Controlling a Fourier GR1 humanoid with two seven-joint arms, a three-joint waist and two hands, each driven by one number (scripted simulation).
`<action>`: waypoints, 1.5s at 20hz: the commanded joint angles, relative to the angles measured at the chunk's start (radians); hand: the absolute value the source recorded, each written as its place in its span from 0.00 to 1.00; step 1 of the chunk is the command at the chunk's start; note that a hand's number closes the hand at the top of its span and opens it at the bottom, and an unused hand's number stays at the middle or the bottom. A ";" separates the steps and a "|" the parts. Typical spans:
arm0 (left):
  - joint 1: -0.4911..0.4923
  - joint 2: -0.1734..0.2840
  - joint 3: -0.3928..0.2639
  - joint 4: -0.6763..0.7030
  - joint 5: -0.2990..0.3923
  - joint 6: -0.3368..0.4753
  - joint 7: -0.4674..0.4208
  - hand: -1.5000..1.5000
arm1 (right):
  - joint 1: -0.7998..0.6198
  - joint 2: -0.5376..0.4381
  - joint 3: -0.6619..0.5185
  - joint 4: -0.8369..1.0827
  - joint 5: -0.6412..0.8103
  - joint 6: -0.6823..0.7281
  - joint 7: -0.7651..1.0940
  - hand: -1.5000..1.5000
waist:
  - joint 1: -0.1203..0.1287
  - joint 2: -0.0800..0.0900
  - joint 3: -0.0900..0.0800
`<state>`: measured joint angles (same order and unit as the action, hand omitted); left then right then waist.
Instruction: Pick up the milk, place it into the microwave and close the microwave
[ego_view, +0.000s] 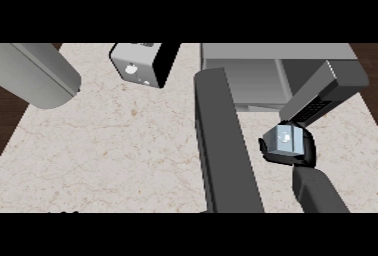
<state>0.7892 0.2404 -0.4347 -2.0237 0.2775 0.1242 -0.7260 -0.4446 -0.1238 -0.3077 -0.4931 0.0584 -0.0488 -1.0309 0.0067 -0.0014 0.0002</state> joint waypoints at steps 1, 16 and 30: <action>-0.017 -0.004 -0.010 0.033 0.000 0.004 0.002 0.00 | 0.088 0.026 0.046 -0.143 -0.002 0.011 -0.005 1.00 | -0.010 -0.003 -0.001; 0.058 -0.021 -0.086 -0.060 -0.042 0.079 0.000 0.00 | 0.452 0.086 0.211 -0.820 -0.159 0.243 0.381 1.00 | -0.012 -0.004 -0.001; 0.069 0.087 0.041 -0.058 0.101 0.001 -0.013 0.00 | 0.260 0.123 0.306 -0.764 -0.050 -0.026 0.474 1.00 | 0.004 0.001 0.000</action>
<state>0.8433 0.2888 -0.4360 -2.0466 0.3318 0.1382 -0.7664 -0.1336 -0.0055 -0.0178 -1.3085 -0.0186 -0.0347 -0.5504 0.0087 -0.0009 -0.0001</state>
